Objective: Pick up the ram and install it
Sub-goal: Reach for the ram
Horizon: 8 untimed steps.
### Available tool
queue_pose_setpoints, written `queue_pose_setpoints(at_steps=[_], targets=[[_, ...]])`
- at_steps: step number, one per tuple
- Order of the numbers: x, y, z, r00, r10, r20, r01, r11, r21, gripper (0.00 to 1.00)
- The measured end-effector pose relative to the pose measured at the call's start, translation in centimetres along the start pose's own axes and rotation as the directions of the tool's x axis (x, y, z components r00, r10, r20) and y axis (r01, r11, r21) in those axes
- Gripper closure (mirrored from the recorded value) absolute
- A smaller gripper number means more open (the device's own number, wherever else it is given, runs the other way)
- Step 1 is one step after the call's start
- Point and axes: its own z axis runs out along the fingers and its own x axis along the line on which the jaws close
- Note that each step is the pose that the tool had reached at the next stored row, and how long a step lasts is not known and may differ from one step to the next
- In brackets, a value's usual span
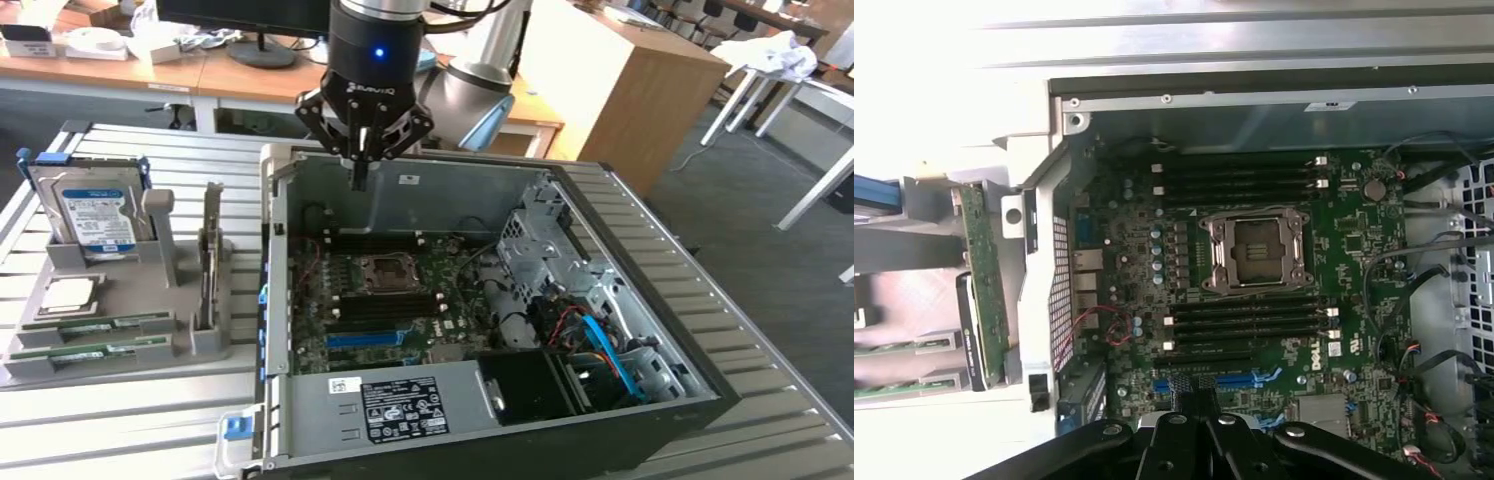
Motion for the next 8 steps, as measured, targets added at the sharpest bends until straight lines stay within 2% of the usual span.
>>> queue_pose_setpoints(at_steps=[8], targets=[[0.8, -0.06, -0.01, 1.0, 0.0, 0.0, 0.0, 1.0, 0.0, 0.9]])
